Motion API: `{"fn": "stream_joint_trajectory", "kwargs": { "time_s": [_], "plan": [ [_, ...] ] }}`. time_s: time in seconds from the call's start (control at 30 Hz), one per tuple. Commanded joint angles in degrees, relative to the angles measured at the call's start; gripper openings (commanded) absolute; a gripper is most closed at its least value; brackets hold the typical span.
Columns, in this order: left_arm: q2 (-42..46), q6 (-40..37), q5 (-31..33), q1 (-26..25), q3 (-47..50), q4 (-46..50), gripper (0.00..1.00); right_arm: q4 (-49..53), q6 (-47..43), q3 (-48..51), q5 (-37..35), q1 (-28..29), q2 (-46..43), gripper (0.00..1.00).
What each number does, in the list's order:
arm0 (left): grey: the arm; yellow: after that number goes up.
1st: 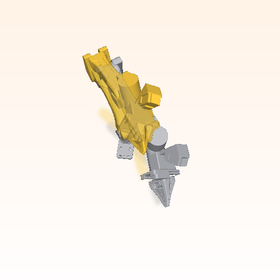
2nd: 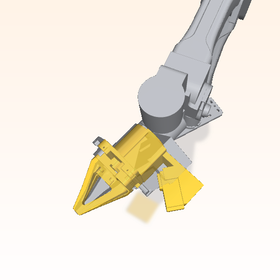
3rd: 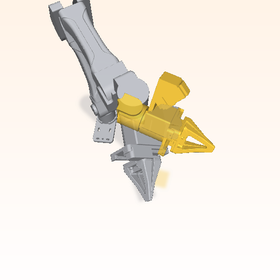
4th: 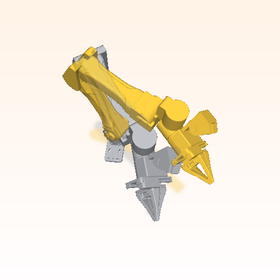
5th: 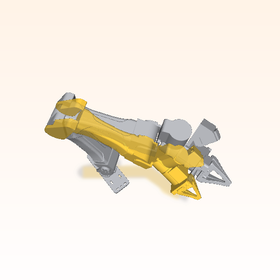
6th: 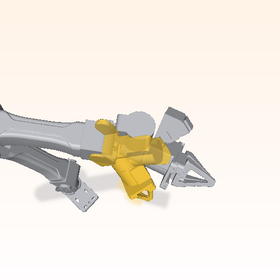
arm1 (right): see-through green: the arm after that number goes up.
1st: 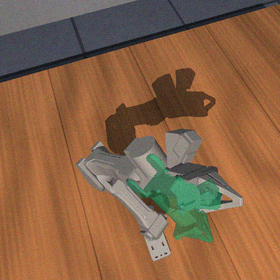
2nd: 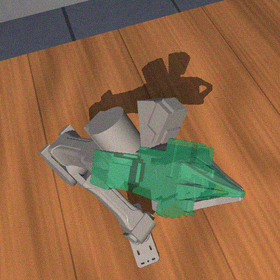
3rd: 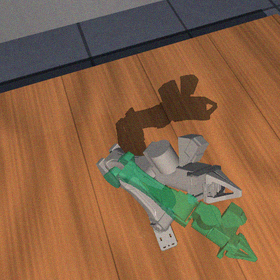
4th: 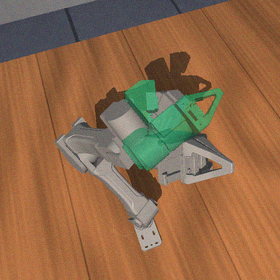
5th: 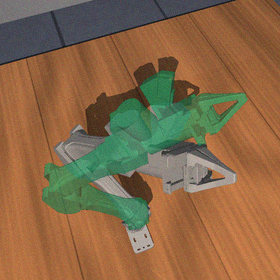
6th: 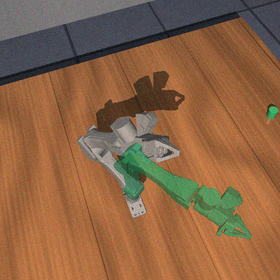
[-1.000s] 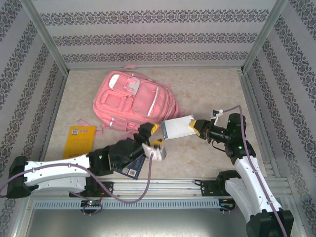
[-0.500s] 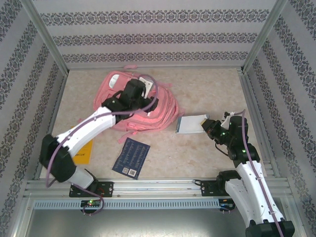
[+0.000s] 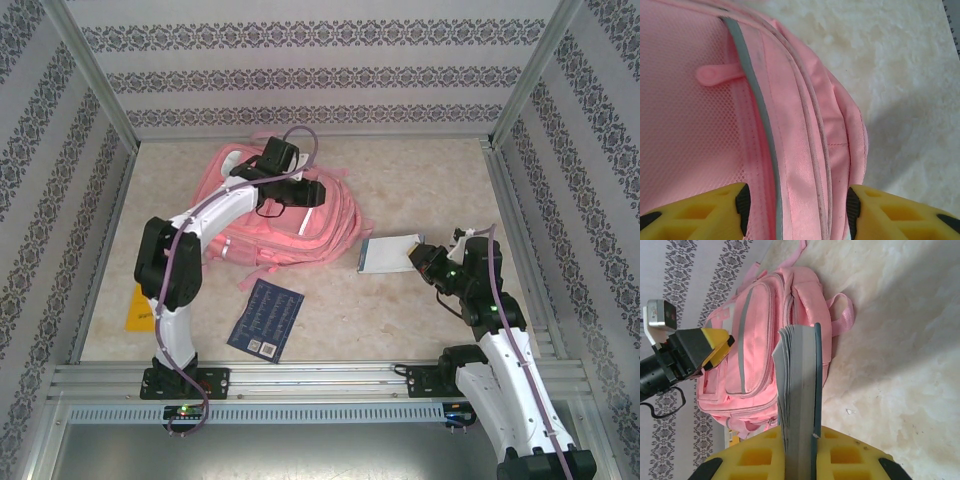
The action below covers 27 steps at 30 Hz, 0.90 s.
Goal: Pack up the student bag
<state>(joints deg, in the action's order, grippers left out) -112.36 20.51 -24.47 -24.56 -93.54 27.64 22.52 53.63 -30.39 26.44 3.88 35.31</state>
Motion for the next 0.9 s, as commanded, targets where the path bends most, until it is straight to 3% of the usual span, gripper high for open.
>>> {"fn": "stream_joint_trajectory", "kwargs": {
  "time_s": [0.0, 0.2, 0.5, 0.73, 0.87],
  "plan": [
    [-3.2, 2.4, -4.4, 0.8, -3.4, 1.9, 0.51, -2.9, 0.0, 0.7, 1.8, -0.4, -0.1, 0.0],
    [-7.3, 3.7, -5.9, 0.6, -5.0, 1.8, 0.44, -2.6, -0.1, 0.3, 2.1, -0.9, -0.6, 0.0],
    [-11.0, 1.3, -7.8, -3.8, -16.4, 10.3, 0.01, 5.1, -2.8, -2.4, -3.7, -1.1, -3.1, 0.0],
    [-8.6, -1.1, -8.1, -6.5, -28.2, 20.1, 0.0, 10.4, -2.1, -4.4, -8.8, -0.7, -3.9, 0.0],
    [-4.5, -1.8, -8.4, -6.4, -29.6, 21.6, 0.0, 11.5, -2.4, -6.8, -10.5, 0.8, -4.1, 0.0]
  ]
}}
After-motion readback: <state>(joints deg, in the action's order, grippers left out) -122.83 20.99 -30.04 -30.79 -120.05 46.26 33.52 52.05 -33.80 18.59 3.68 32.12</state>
